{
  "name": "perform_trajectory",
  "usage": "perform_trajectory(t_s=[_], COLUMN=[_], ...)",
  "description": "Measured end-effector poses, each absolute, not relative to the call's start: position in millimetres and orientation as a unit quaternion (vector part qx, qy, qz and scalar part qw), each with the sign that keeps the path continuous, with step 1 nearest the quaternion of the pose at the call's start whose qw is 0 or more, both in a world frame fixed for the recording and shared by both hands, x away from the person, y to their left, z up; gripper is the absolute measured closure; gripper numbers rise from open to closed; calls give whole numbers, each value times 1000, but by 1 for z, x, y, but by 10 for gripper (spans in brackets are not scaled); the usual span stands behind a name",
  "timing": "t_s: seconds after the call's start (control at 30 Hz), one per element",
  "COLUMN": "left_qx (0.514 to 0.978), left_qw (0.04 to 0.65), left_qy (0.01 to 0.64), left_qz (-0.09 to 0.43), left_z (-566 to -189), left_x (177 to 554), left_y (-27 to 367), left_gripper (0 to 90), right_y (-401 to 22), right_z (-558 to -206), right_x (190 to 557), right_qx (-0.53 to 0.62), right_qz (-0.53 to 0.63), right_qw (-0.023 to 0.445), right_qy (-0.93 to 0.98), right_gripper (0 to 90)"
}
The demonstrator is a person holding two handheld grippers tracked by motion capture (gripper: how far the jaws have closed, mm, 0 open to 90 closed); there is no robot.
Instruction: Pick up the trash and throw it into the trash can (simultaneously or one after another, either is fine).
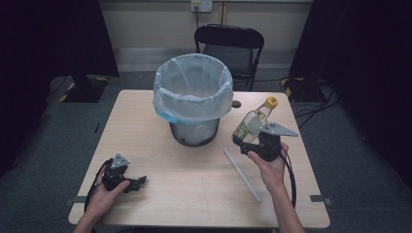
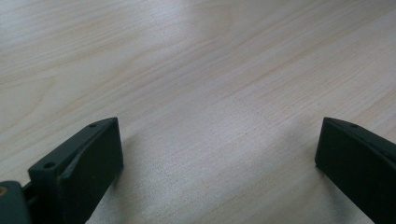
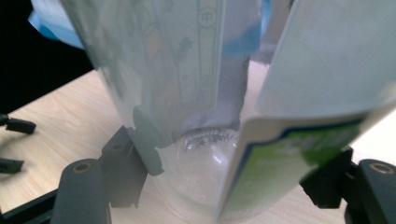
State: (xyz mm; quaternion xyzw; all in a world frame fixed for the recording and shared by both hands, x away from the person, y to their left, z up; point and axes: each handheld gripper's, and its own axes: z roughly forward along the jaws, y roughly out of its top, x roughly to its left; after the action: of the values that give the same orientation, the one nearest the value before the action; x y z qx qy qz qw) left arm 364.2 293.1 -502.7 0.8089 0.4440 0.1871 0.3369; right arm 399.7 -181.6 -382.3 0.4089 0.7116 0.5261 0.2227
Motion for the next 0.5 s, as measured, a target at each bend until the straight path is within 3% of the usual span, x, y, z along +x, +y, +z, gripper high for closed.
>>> perform_trajectory(t_s=[0.5], left_qx=[809], left_qw=[337], left_qy=[444], left_qz=[187], left_z=[-503], left_x=[364], left_y=[293], left_gripper=[3], right_y=[-174], right_z=[-339], right_x=[404], right_qx=[384], right_qz=[547], right_qw=[242], right_qy=[703], right_gripper=[282])
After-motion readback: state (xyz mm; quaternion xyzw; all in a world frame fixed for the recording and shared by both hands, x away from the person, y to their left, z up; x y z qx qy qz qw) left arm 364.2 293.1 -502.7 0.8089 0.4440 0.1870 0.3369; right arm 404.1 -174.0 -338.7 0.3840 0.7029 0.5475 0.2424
